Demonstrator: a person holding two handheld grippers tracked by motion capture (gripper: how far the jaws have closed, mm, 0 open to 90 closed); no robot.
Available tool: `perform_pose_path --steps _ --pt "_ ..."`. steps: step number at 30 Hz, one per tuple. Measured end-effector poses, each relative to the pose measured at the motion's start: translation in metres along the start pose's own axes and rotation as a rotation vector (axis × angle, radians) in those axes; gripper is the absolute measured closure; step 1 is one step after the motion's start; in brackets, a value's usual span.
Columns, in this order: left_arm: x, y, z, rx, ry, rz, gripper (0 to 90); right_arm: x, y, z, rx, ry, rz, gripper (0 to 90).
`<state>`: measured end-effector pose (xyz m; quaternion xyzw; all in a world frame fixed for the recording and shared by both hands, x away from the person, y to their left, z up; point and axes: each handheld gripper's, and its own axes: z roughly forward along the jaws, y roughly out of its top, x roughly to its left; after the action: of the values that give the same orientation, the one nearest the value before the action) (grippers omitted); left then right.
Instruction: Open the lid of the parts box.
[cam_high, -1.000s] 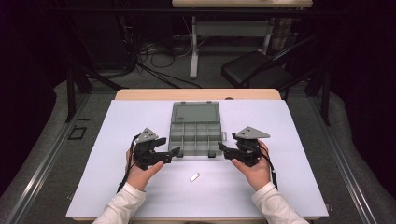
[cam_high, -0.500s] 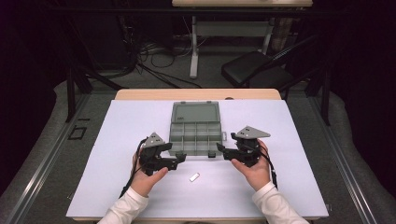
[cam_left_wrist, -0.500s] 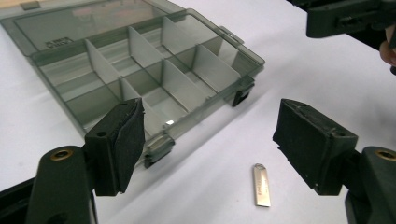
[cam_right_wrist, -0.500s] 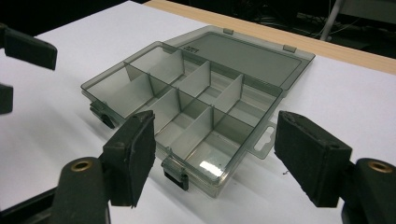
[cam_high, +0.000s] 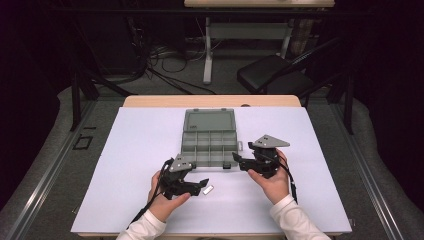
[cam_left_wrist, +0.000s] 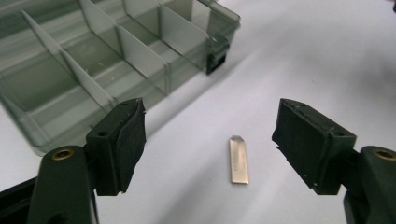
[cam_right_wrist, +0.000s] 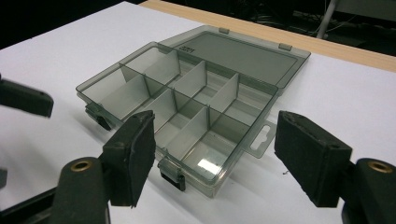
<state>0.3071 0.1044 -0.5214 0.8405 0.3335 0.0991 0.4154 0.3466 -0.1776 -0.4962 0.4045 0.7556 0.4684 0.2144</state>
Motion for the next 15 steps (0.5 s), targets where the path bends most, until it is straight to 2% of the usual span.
perform_pose_path --steps 3,4,5,9,13,15 --pt "-0.004 -0.003 0.002 0.01 0.002 0.011 29.3 -0.0003 -0.0001 0.0001 0.001 -0.001 0.002 28.2" --pt "-0.0056 -0.0038 0.0019 0.005 0.005 0.008 32.2 0.0 -0.0001 0.0 0.0 -0.003 0.005 28.2" --pt "-0.0058 -0.004 0.0012 0.004 0.014 0.021 32.8 -0.0002 0.0001 -0.0002 0.001 -0.004 0.0 28.2" --pt "-0.0083 -0.0056 -0.0003 -0.004 0.029 0.02 34.8 0.0007 0.0 -0.0002 -0.004 -0.005 0.0 28.0" --pt "-0.0092 -0.0079 0.0 0.004 0.032 0.016 39.1 0.0017 -0.0003 0.0003 0.006 -0.003 -0.001 27.8" --pt "-0.0091 -0.0086 0.0005 0.015 0.017 0.012 40.1 0.0022 -0.0005 0.0008 0.002 -0.005 -0.002 27.8"
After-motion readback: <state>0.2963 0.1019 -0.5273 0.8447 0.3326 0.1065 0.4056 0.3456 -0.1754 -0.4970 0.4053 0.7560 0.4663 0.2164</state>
